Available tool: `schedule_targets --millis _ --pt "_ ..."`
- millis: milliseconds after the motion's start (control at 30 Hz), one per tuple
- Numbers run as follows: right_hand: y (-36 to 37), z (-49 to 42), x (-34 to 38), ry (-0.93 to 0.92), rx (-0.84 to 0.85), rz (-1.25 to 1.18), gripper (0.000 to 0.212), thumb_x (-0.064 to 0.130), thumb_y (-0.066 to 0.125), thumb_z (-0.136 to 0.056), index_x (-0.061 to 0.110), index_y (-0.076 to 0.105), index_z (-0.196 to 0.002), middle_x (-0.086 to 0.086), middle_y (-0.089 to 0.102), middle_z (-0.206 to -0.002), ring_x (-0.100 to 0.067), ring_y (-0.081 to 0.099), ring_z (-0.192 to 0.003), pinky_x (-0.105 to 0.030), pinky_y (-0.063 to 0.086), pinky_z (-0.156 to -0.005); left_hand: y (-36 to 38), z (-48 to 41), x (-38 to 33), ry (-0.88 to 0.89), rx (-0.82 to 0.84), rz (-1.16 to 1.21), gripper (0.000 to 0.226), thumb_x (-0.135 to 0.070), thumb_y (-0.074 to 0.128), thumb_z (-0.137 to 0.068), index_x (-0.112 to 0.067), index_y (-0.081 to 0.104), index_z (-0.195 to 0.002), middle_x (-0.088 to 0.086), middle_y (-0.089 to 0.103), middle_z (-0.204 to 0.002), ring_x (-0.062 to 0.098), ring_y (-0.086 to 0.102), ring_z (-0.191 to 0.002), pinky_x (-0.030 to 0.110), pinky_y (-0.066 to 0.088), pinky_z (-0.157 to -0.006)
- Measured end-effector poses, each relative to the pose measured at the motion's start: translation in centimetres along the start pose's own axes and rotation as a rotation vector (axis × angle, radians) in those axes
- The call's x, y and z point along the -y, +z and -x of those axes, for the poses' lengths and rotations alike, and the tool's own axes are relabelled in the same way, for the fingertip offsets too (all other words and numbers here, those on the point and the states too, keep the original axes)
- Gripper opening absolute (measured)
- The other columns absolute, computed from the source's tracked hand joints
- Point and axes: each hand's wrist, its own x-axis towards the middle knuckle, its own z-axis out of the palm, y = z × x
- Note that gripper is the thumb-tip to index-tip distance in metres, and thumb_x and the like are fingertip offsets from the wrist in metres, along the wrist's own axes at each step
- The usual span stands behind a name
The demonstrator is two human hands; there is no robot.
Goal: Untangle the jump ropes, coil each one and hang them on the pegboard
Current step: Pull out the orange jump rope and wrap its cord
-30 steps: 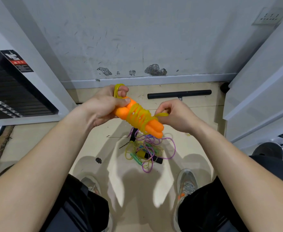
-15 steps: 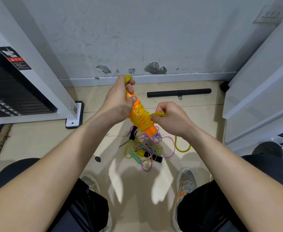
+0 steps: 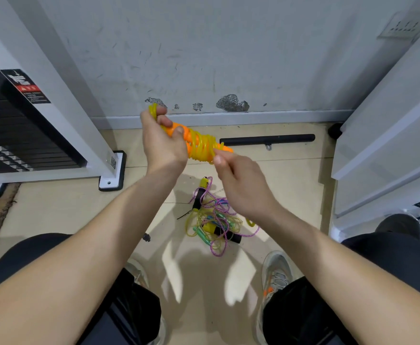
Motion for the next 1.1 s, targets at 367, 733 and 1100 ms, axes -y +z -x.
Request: schedule_targets --millis 367,733,1100 --pt "-0.2 0.1 -1.4 0.306 0.017 -0.136 0.057 0.053 0.050 -0.099 0.008 0.064 -0.068 0.012 0.042 -0.043 -0.004 0.040 -0.046 -0.028 0.031 -0.057 -0.6 -0.9 -1.2 -0.670 0.031 0.572 0.031 0.005 0.059 -0.093 -0.017 0.049 -0.113 0.000 0.053 -0.102 0.020 0.059 -0.091 0.049 0.058 -0.077" --pt "-2.5 -1.0 -0.6 0.361 -0.054 0.388 0.053 0.072 0.056 -0.084 0.022 0.044 -0.071 0.009 0.053 -0.066 -0.010 0.052 -0.071 -0.032 0.033 -0.061 -0.9 -1.4 -0.9 -0.507 0.108 0.459 0.032 0.005 0.058 -0.093 -0.018 0.049 -0.115 -0.008 0.046 -0.085 0.010 0.053 -0.077 0.039 0.058 -0.074" --pt "-3.6 -1.4 -0.6 -0.204 0.097 0.316 0.029 0.047 0.047 -0.100 0.029 0.067 -0.089 0.004 0.056 -0.063 -0.022 0.049 -0.067 -0.038 0.047 -0.063 0.2 -0.4 0.8 -0.246 0.108 0.216 0.031 -0.001 0.059 -0.092 -0.021 0.045 -0.111 -0.011 0.045 -0.086 0.004 0.048 -0.078 0.021 0.046 -0.072"
